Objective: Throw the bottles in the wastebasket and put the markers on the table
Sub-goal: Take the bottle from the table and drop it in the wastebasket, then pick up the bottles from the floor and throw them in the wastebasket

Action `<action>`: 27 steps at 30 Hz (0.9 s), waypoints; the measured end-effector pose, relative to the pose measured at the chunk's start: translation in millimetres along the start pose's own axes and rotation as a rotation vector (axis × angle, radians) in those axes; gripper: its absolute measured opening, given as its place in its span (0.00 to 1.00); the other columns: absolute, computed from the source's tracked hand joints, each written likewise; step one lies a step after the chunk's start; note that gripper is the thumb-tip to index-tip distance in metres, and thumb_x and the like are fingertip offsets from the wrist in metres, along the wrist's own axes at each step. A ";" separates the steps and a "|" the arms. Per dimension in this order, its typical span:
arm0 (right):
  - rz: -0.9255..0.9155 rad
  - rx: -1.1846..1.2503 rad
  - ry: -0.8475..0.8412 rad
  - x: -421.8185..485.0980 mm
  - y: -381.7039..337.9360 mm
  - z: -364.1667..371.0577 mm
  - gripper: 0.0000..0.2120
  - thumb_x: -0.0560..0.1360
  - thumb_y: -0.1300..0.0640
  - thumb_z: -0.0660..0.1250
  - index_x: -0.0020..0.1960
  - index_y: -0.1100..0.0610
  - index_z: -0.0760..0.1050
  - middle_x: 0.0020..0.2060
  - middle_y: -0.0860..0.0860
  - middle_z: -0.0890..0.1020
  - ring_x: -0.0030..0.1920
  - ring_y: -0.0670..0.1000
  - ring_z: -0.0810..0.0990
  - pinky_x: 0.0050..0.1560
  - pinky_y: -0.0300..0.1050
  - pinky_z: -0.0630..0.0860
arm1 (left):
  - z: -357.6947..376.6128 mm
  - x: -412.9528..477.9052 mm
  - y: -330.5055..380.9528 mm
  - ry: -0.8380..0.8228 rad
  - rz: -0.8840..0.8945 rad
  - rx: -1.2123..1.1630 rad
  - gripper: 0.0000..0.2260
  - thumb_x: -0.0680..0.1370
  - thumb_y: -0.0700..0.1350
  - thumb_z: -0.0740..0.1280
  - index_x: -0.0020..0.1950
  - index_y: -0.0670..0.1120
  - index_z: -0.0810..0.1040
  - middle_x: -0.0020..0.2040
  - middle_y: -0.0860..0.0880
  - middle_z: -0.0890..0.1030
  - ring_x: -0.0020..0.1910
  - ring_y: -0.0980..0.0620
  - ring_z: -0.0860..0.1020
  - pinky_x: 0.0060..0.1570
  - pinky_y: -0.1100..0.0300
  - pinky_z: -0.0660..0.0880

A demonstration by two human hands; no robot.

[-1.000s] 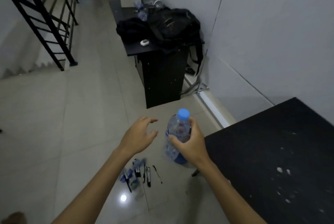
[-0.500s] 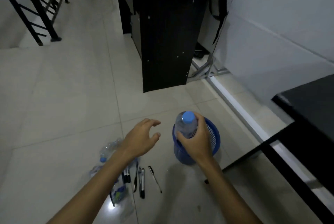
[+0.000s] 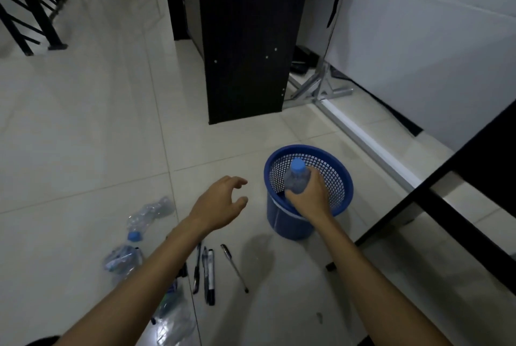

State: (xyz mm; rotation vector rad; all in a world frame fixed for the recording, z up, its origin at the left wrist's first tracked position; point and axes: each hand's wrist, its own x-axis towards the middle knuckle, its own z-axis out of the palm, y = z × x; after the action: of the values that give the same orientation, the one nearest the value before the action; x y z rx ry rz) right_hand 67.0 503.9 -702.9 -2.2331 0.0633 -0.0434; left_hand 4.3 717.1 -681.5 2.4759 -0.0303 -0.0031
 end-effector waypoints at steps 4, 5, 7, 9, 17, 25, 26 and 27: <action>0.012 -0.038 -0.028 -3.4 -6.9 0.2 0.36 0.68 0.57 0.75 0.71 0.57 0.61 0.65 0.57 0.71 0.61 0.57 0.73 0.53 0.47 0.73 | -10.7 -11.6 -14.7 -0.006 -0.008 0.010 0.19 0.76 0.49 0.65 0.67 0.48 0.72 0.62 0.48 0.77 0.58 0.50 0.76 0.52 0.61 0.70; -0.017 -0.067 -0.007 -5.3 -12.9 0.5 0.36 0.68 0.57 0.74 0.71 0.57 0.61 0.65 0.57 0.70 0.62 0.58 0.73 0.54 0.48 0.72 | -16.3 -13.1 -20.4 0.009 -0.013 0.009 0.19 0.76 0.48 0.65 0.66 0.48 0.72 0.62 0.48 0.77 0.58 0.50 0.76 0.53 0.60 0.71; -0.102 -0.124 0.054 -11.5 -28.6 4.2 0.34 0.68 0.56 0.73 0.70 0.57 0.62 0.65 0.57 0.69 0.61 0.58 0.72 0.56 0.51 0.72 | -28.3 -16.9 -36.1 0.039 -0.037 0.004 0.19 0.76 0.47 0.65 0.66 0.47 0.72 0.61 0.47 0.77 0.58 0.49 0.76 0.54 0.59 0.71; -0.203 -0.158 0.103 -18.2 -47.4 12.6 0.32 0.68 0.56 0.72 0.69 0.57 0.64 0.64 0.57 0.69 0.61 0.57 0.71 0.58 0.53 0.73 | -39.8 -20.4 -55.4 0.054 -0.080 0.000 0.19 0.76 0.47 0.66 0.66 0.46 0.72 0.62 0.46 0.77 0.59 0.49 0.75 0.55 0.60 0.70; -0.466 -0.089 -0.150 -48.1 -92.3 114.2 0.25 0.70 0.60 0.68 0.66 0.58 0.68 0.61 0.56 0.73 0.60 0.55 0.72 0.60 0.47 0.70 | -70.6 -37.4 -152.8 0.063 -0.300 0.033 0.19 0.76 0.45 0.65 0.67 0.44 0.72 0.63 0.43 0.77 0.58 0.45 0.76 0.59 0.52 0.74; -0.540 -0.453 -0.765 -70.7 -52.1 248.2 0.29 0.73 0.59 0.65 0.72 0.55 0.62 0.67 0.56 0.68 0.64 0.58 0.70 0.61 0.49 0.71 | -37.2 -71.2 -245.0 -0.211 -0.558 0.194 0.26 0.73 0.47 0.66 0.70 0.48 0.67 0.66 0.41 0.71 0.65 0.42 0.70 0.63 0.48 0.71; -0.557 -0.524 -0.802 -71.0 -44.2 262.5 0.31 0.73 0.60 0.66 0.74 0.54 0.60 0.69 0.57 0.66 0.66 0.59 0.68 0.62 0.50 0.69 | -30.7 -75.0 -253.1 -0.249 -0.578 0.209 0.28 0.72 0.49 0.67 0.71 0.49 0.66 0.67 0.42 0.70 0.65 0.42 0.69 0.63 0.48 0.71; -0.565 -0.588 -0.829 -70.6 -37.2 274.7 0.33 0.73 0.61 0.66 0.75 0.54 0.58 0.71 0.57 0.64 0.67 0.60 0.67 0.64 0.51 0.68 | -24.4 -78.3 -260.1 -0.291 -0.595 0.227 0.30 0.71 0.52 0.68 0.72 0.51 0.64 0.67 0.42 0.69 0.66 0.41 0.68 0.63 0.47 0.70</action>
State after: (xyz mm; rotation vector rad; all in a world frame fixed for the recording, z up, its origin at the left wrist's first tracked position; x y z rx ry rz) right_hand 12.4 747.1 -843.2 -2.5860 -1.1243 0.6628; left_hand -68.2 938.5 -823.3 2.5925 0.6095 -0.6419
